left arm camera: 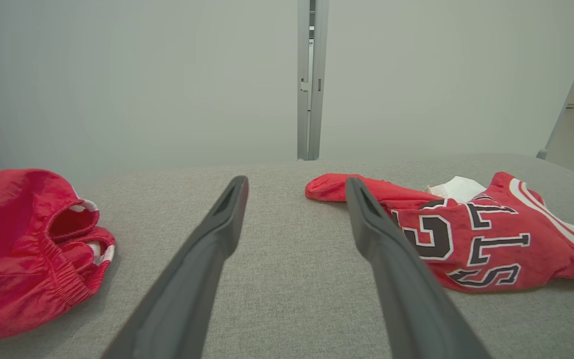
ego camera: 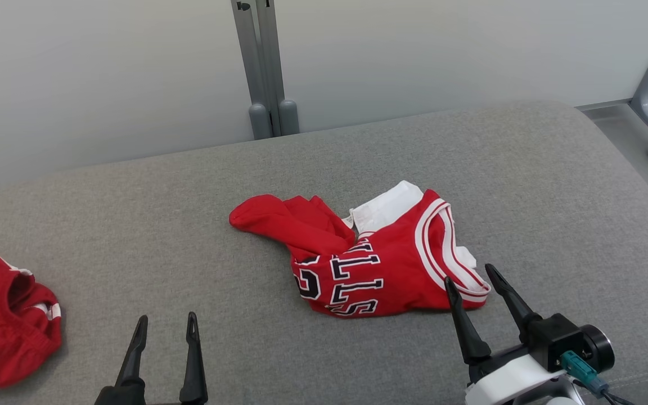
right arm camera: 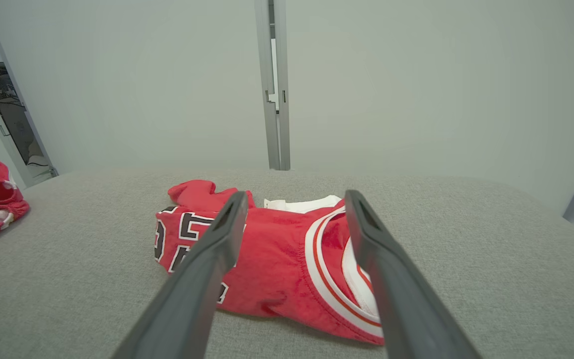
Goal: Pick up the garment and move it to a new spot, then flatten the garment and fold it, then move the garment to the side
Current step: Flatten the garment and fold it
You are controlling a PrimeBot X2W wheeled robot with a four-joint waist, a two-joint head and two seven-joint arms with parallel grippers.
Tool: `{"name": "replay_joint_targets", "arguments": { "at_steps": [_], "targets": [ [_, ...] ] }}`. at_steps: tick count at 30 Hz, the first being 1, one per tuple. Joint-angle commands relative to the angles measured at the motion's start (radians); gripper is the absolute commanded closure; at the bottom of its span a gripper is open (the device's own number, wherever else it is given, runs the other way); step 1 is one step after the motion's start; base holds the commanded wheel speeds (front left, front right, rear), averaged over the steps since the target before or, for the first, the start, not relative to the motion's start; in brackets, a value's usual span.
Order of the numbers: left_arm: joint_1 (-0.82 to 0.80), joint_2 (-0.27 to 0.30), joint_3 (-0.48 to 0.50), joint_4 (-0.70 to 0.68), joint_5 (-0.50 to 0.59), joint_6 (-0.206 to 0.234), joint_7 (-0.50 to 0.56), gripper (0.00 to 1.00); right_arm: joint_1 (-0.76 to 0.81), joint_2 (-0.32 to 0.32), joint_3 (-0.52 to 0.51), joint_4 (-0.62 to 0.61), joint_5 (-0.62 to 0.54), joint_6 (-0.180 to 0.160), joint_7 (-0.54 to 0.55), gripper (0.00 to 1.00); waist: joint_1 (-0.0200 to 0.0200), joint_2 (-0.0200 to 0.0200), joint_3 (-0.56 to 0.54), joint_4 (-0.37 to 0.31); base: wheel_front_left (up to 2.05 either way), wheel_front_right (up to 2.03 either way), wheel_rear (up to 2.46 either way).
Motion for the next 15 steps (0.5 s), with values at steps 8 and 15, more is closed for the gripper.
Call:
{"name": "replay_joint_targets", "arguments": {
  "at_steps": [8, 15],
  "targets": [
    [-0.011, 0.001, 0.000, -0.002, 0.007, 0.007, 0.000, 0.00, -0.013, 0.003, 0.000, 0.003, -0.001, -0.001, -0.003, 0.00, 0.0000, -0.0001, 0.002, -0.001, 0.00, 0.00, 0.00],
    [-0.024, 0.001, -0.005, 0.000, 0.009, 0.001, 0.000, 0.00, -0.018, 0.001, 0.009, 0.010, -0.005, -0.001, -0.003, 0.00, 0.0000, -0.0001, 0.016, 0.003, 0.00, 0.00, 0.00]
  ]
}}
